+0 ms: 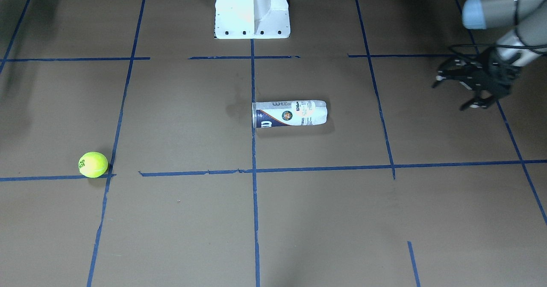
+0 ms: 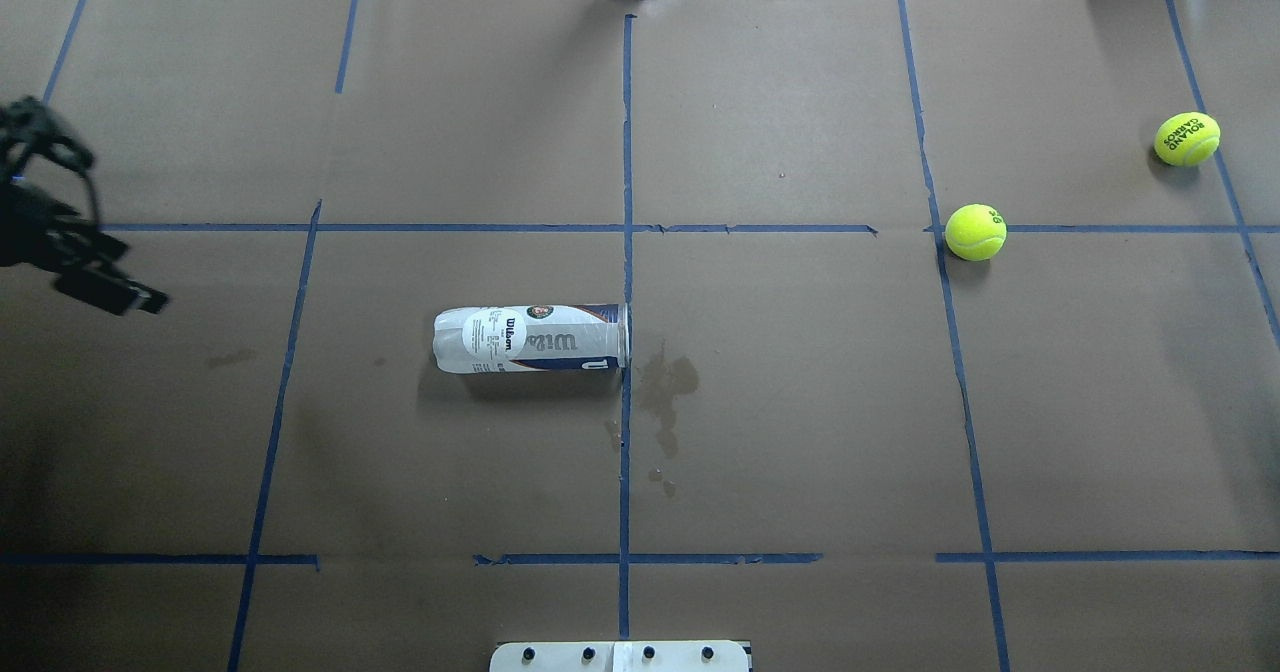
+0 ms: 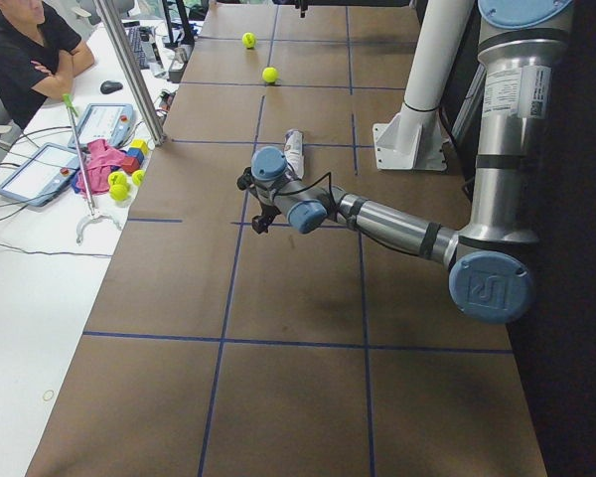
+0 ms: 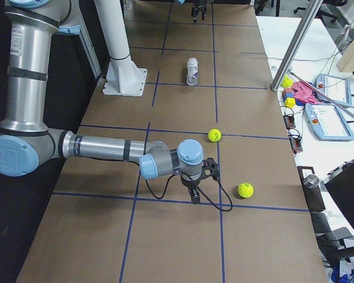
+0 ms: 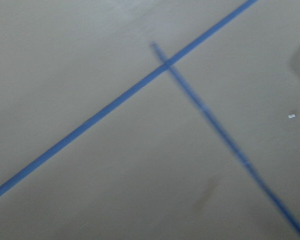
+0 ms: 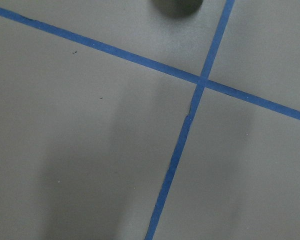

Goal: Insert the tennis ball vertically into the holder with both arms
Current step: 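Reach the left gripper down to the lying tennis ball can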

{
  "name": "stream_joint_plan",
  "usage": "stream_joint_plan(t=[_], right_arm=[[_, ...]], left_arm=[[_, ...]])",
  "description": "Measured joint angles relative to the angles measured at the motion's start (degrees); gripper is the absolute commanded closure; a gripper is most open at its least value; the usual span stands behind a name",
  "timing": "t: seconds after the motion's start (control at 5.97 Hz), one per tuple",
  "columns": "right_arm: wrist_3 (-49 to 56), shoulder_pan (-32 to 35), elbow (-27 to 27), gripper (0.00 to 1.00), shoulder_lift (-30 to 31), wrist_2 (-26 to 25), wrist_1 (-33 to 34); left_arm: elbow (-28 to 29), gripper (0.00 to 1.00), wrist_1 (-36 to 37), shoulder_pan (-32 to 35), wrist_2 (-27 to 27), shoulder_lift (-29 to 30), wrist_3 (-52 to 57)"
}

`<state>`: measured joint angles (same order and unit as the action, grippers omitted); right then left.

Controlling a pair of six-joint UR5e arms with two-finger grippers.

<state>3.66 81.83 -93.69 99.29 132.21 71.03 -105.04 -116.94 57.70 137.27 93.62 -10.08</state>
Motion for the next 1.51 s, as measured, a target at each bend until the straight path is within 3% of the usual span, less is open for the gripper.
stream_joint_plan(t=[0.34,0.67,0.84,1.17,1.51], right_arm=[[-0.13,0.0,0.15,0.0,-0.11,1.04,-0.26],[-0.14,0.0,0.28,0.0,-0.14,3.82,-0.28],[-0.12,-0.04,0.69,0.0,-0.15,5.56,-0.28],[-0.08,-0.08,1.55,0.0,-0.13,7.48,-0.28],[-0.17,-0.09,1.93,0.0,-0.11,7.96,-0.28]], left_arm=[[-0.75,0.0,0.04,-10.22,-2.74,8.31,-5.7],[-0.29,0.0,1.01,-15.37,-8.17,13.55,1.25],[-0.11,0.0,4.08,-16.63,-11.6,15.8,7.24],[0.08,0.0,18.7,-19.23,-19.42,24.96,17.53],[1.39,0.01,25.98,-22.98,-26.46,30.68,22.1]])
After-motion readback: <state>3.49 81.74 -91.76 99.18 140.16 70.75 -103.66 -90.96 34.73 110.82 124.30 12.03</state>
